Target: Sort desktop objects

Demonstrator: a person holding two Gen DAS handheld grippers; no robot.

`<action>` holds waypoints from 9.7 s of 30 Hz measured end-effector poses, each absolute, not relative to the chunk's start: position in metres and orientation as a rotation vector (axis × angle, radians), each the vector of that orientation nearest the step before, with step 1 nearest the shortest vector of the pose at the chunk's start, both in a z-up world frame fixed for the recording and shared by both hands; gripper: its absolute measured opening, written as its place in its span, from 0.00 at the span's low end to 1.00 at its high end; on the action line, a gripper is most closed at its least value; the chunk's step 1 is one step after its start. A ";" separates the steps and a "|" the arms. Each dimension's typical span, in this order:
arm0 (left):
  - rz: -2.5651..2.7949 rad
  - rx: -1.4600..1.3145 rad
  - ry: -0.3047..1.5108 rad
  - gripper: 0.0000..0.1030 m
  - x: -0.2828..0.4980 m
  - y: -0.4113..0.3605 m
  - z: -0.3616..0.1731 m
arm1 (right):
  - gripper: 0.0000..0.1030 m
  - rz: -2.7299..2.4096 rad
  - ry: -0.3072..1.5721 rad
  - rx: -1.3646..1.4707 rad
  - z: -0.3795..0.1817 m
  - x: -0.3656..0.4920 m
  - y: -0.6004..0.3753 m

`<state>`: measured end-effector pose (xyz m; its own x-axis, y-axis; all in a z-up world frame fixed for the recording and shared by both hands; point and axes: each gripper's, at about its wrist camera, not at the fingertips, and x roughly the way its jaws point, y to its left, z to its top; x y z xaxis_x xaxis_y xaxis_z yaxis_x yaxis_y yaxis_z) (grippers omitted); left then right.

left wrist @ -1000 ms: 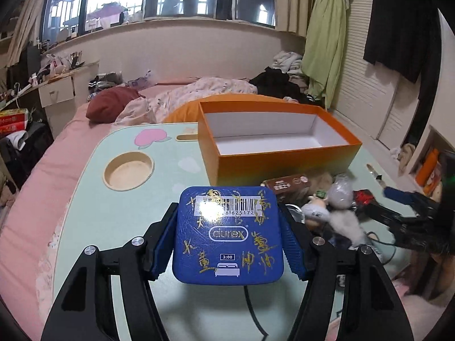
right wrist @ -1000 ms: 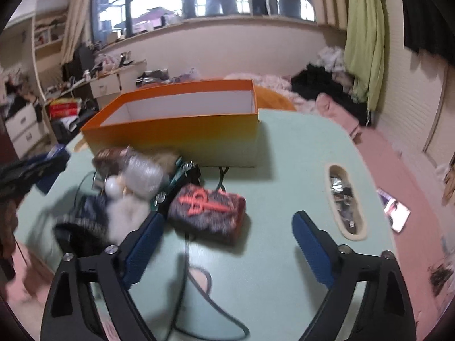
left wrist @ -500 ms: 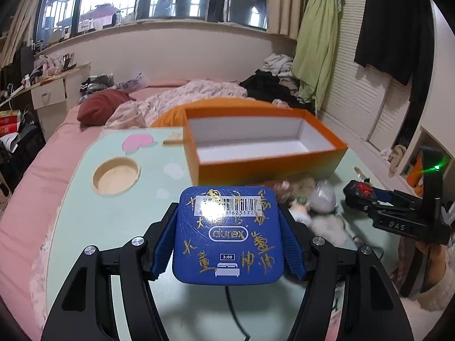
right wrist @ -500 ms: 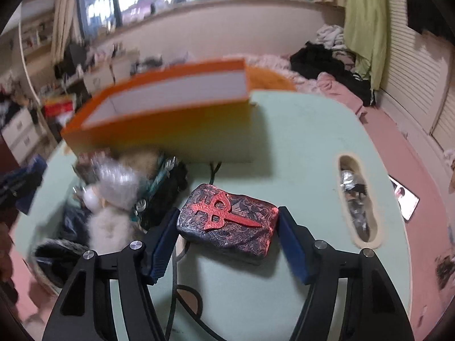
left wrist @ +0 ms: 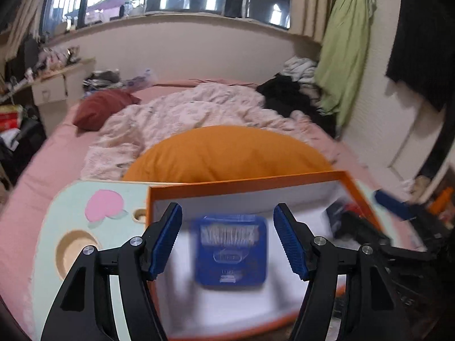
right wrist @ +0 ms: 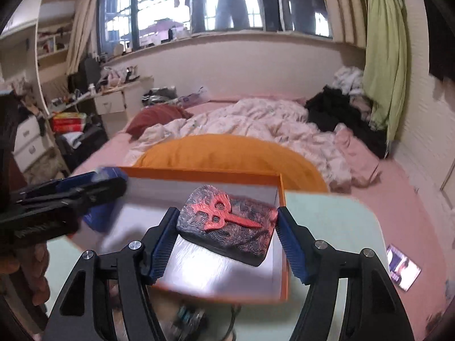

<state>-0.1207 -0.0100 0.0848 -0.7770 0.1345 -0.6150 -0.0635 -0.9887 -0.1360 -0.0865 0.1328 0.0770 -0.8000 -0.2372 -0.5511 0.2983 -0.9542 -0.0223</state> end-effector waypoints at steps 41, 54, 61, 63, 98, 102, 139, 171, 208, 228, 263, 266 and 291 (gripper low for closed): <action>2.561 -0.873 -0.069 0.67 0.066 -0.012 0.032 | 1.00 -2.680 0.192 0.946 -0.009 0.064 0.184; 2.417 -0.890 0.174 0.60 0.055 0.050 0.030 | 1.00 -2.676 0.194 0.943 -0.009 0.065 0.183; 2.372 -0.840 0.179 0.35 0.064 0.049 0.033 | 1.00 -2.671 0.195 0.941 -0.009 0.065 0.183; 2.398 -0.825 0.147 0.34 0.065 0.034 0.043 | 1.00 -2.655 0.202 0.931 -0.010 0.066 0.182; 2.652 -0.725 -0.086 0.34 -0.001 -0.022 0.113 | 0.33 -2.526 -0.024 0.839 0.069 -0.011 0.177; 2.661 -0.794 -0.120 0.43 -0.055 -0.005 0.108 | 0.34 -2.569 -0.056 0.835 0.087 -0.068 0.164; 2.755 -0.998 0.189 1.00 0.050 0.027 0.008 | 1.00 -2.659 0.209 1.051 -0.014 0.029 0.173; 2.710 -0.973 0.150 1.00 0.051 0.025 0.007 | 1.00 -2.649 0.218 1.036 -0.013 0.033 0.172; 2.724 -0.928 0.103 1.00 0.053 0.015 0.013 | 0.59 -2.626 0.203 1.163 0.011 -0.025 0.138; 2.690 -0.965 0.067 0.79 0.026 -0.009 0.034 | 0.01 -2.589 -0.034 1.001 0.025 0.000 0.191; 2.639 -0.910 -0.015 0.35 0.034 -0.021 0.050 | 0.70 -2.353 0.469 0.806 -0.002 0.065 0.138; 2.640 -0.890 -0.034 0.35 0.035 -0.022 0.057 | 0.70 -2.370 0.329 0.794 0.005 0.059 0.151; 2.819 -0.774 -0.078 0.80 -0.045 0.000 0.091 | 0.93 -2.677 0.018 0.635 0.089 -0.049 0.156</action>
<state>-0.0448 0.0004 0.0915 -0.8380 0.2219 -0.4985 -0.1940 -0.9751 -0.1078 -0.0487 0.1562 0.0887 -0.8223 -0.3672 -0.4348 0.3731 -0.9247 0.0754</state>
